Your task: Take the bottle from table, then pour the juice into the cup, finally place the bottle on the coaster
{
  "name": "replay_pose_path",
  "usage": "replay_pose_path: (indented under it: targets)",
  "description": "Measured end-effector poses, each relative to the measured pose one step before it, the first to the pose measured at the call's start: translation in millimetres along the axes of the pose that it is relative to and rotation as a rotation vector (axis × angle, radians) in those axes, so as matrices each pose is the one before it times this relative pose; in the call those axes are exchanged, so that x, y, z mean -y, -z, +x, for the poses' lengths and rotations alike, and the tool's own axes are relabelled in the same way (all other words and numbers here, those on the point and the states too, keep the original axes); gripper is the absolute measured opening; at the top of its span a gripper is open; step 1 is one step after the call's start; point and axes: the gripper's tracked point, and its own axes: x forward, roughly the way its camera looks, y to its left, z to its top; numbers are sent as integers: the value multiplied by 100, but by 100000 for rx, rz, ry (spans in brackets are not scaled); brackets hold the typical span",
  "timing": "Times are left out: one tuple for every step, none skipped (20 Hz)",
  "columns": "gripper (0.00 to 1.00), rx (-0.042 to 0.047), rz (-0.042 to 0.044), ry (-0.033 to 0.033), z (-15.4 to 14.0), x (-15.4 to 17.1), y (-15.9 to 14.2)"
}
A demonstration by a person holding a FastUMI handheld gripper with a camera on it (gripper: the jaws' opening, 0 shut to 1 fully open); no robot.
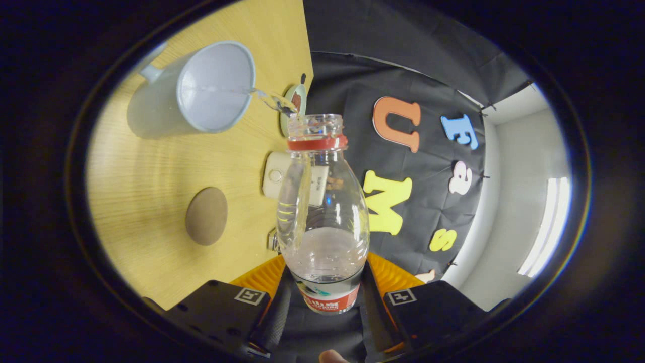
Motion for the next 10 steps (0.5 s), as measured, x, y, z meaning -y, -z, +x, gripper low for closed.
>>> replay_pose_path:
  targets:
    - [73, 78, -272, 228, -17, 163, -45]
    - [73, 14, -260, 428, -15, 371, 43]
    - [73, 106, -287, 383, -40, 229, -47]
    - [73, 236, -308, 143, 26, 144, -32]
    - [73, -6, -282, 183, -63, 159, -22]
    - [73, 284, -344, 128, -139, 198, -32]
    - [73, -14, -489, 236, -62, 172, 8]
    - [73, 48, -395, 225, 49, 156, 10]
    - [73, 12, -308, 351, -58, 252, 64]
    - [73, 79, -266, 386, -172, 239, -24]
